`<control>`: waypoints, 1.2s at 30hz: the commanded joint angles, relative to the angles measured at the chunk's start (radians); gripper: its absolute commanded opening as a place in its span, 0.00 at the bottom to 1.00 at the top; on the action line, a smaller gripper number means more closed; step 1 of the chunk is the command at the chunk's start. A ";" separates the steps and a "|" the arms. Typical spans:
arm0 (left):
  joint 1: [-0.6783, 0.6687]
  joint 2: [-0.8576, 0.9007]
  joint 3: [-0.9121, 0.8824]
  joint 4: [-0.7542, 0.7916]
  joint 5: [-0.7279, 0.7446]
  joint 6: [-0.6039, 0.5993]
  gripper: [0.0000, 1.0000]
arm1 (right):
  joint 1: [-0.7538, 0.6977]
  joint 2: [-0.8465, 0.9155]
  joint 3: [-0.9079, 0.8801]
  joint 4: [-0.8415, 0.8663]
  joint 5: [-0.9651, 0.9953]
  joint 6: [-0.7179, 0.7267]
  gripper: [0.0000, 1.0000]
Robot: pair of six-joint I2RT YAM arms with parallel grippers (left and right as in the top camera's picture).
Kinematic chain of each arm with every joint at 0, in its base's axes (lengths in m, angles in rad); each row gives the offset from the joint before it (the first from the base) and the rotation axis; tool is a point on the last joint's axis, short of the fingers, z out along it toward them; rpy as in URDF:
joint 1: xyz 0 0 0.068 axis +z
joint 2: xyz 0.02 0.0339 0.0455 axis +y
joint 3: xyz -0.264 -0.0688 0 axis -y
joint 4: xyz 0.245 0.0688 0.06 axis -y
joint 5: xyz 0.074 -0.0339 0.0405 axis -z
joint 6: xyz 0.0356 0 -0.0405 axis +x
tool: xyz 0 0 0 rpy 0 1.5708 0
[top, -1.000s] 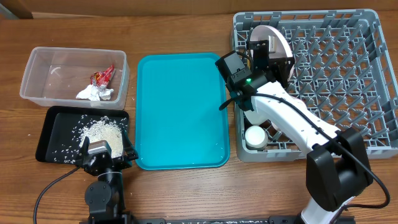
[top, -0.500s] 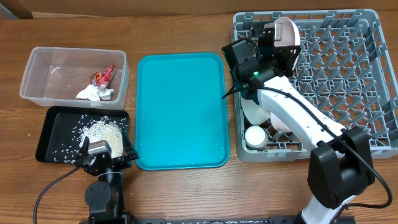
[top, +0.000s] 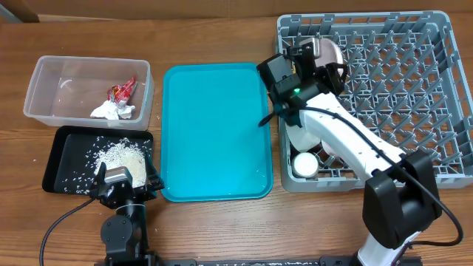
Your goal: Sort waste into correct bins and load items into the dishwasher
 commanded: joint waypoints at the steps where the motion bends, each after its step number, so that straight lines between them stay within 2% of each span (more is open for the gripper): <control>1: 0.004 -0.010 -0.003 0.001 -0.003 0.018 1.00 | 0.049 -0.069 0.026 0.008 0.012 0.019 0.67; 4: 0.004 -0.010 -0.003 0.001 -0.003 0.018 1.00 | 0.092 -0.153 0.026 0.002 -0.009 0.058 0.78; 6: 0.004 -0.010 -0.003 0.001 -0.003 0.018 1.00 | 0.124 -0.231 0.026 -0.014 -0.110 0.083 0.82; 7: 0.004 -0.010 -0.003 0.001 -0.003 0.018 1.00 | 0.134 -0.265 0.026 -0.019 -0.159 0.100 0.94; 8: 0.004 -0.010 -0.003 0.001 -0.003 0.018 1.00 | 0.153 -0.348 0.026 -0.035 -0.314 0.151 1.00; 13: 0.004 -0.010 -0.003 0.001 -0.003 0.018 1.00 | 0.160 -0.556 0.026 -0.034 -0.848 0.184 1.00; 17: 0.004 -0.010 -0.003 0.001 -0.003 0.018 1.00 | 0.160 -0.672 0.026 -0.043 -1.097 0.181 1.00; 22: 0.004 -0.010 -0.003 0.001 -0.003 0.018 1.00 | 0.160 -0.761 0.026 -0.116 -1.104 0.171 1.00; 33: 0.004 -0.010 -0.003 0.001 -0.003 0.018 1.00 | 0.154 -1.009 0.018 -0.248 -0.809 0.168 1.00; 36: 0.004 -0.010 -0.003 0.001 -0.003 0.018 1.00 | 0.063 -1.083 -0.031 -0.214 -0.805 0.168 1.00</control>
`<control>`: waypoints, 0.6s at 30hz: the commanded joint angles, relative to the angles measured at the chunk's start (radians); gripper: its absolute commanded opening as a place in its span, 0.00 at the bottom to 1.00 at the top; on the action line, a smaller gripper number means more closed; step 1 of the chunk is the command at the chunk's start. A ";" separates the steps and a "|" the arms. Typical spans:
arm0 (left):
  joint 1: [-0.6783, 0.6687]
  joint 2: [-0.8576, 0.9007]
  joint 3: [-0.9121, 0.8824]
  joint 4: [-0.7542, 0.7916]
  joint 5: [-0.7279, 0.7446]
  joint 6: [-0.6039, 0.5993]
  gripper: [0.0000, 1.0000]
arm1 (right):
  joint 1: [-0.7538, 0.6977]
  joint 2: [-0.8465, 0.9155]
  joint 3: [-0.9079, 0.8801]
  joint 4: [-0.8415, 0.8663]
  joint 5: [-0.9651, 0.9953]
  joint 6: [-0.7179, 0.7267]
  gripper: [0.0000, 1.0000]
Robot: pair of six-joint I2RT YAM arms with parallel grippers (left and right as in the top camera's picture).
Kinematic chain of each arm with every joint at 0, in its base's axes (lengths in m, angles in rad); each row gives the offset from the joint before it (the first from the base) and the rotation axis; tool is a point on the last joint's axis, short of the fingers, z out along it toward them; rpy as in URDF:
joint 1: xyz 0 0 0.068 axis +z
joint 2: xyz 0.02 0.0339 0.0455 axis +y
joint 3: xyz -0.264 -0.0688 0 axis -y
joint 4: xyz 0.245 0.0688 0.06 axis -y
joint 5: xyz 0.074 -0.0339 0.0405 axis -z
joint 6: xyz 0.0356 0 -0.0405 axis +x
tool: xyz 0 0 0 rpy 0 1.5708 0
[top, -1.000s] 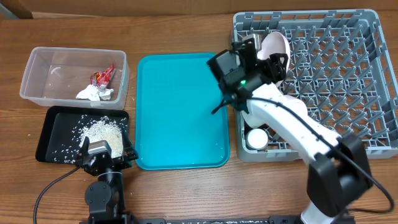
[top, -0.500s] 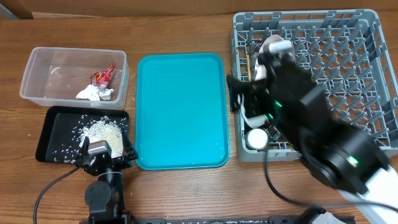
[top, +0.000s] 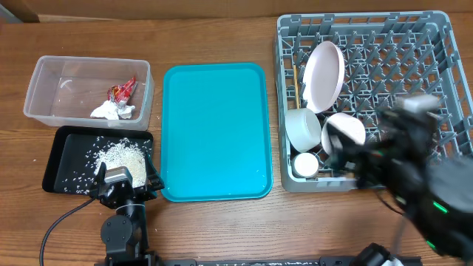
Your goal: Sort waste into correct bins and load items into the dishwasher
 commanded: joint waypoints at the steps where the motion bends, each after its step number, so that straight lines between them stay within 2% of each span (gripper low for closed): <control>1: 0.004 -0.010 -0.003 0.001 -0.003 0.018 1.00 | -0.121 -0.084 -0.071 0.050 0.045 0.001 1.00; 3: 0.004 -0.010 -0.003 0.001 -0.003 0.018 1.00 | -0.218 -0.130 -0.150 0.122 -0.014 0.000 1.00; 6: 0.004 -0.010 -0.003 0.001 -0.003 0.018 1.00 | -0.384 -0.225 -0.365 0.305 -0.157 -0.004 1.00; 9: 0.004 -0.010 -0.003 0.001 -0.003 0.018 1.00 | -0.466 -0.300 -0.540 0.439 -0.284 -0.048 1.00; 10: 0.004 -0.010 -0.003 0.001 -0.003 0.018 1.00 | -0.508 -0.363 -0.678 0.541 -0.346 -0.052 1.00; 11: 0.004 -0.010 -0.003 0.001 -0.003 0.018 1.00 | -0.531 -0.423 -0.791 0.630 -0.384 -0.052 1.00; 14: 0.004 -0.010 -0.003 0.001 -0.003 0.018 1.00 | -0.550 -0.536 -0.970 0.766 -0.399 -0.048 1.00; 18: 0.004 -0.010 -0.003 0.001 -0.003 0.018 1.00 | -0.569 -0.690 -1.167 0.833 -0.399 -0.048 1.00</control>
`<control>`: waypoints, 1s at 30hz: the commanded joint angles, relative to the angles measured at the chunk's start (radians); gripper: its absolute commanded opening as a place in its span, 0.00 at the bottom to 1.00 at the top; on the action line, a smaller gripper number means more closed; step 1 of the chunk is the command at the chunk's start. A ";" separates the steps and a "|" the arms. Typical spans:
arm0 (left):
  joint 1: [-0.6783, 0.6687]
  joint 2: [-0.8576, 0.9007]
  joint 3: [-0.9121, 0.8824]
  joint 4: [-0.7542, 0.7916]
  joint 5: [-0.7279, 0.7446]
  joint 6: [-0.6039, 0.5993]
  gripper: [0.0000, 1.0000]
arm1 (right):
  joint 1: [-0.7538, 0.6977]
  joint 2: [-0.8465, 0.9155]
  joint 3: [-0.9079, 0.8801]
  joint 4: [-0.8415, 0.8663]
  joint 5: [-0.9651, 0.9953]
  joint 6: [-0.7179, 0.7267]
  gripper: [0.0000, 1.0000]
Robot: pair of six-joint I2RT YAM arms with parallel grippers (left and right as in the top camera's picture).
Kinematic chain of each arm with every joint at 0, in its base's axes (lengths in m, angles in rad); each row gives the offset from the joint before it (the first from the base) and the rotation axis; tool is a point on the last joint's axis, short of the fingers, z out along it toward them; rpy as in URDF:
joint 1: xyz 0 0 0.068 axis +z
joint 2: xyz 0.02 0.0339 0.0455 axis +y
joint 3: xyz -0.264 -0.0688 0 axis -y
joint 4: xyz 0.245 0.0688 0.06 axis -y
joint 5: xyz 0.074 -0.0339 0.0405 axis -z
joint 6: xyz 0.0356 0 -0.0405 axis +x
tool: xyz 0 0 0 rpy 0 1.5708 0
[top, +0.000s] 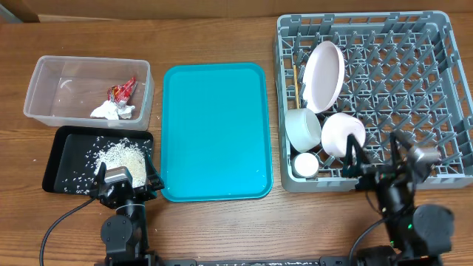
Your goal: Sort waste into correct bins and load items into the dishwasher
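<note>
A grey dish rack stands at the right. In its left part are an upright pale pink plate, a pale green bowl, a white bowl, a white cup and a wooden stick. The teal tray in the middle is bare. My right gripper sits folded at the rack's near edge, prongs apart and holding nothing. At the near left, by the black tray, my left gripper is also folded back, prongs apart.
A clear bin at the far left holds a red wrapper and crumpled tissue. A black tray in front of it carries spilled rice. Bare wooden table surrounds everything.
The right arm was a blur over the rack's near right part. It now sits folded at the near table edge in front of the rack. The dishes and the left arm have not moved.
At first the right gripper was reaching to the rack's far left corner, at the pink plate. Then the plate stood upright there alone and the arm was blurred, drawn back over the rack's near right. Now the arm is folded at the table's near edge.
</note>
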 commanded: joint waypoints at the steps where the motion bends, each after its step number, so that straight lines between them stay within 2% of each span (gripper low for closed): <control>1: 0.004 -0.010 -0.003 0.002 -0.003 0.018 1.00 | -0.026 -0.125 -0.146 0.032 -0.037 -0.007 1.00; 5: 0.004 -0.010 -0.003 0.002 -0.003 0.018 1.00 | -0.072 -0.247 -0.306 0.108 -0.038 -0.007 1.00; 10: 0.004 -0.010 -0.003 0.002 -0.003 0.018 1.00 | -0.090 -0.257 -0.424 0.247 -0.037 -0.007 1.00; 21: 0.004 -0.010 -0.003 0.002 -0.003 0.018 1.00 | -0.090 -0.257 -0.425 0.157 -0.010 -0.007 1.00; 30: 0.004 -0.010 -0.003 0.002 -0.003 0.018 1.00 | -0.090 -0.254 -0.425 0.158 -0.011 -0.007 1.00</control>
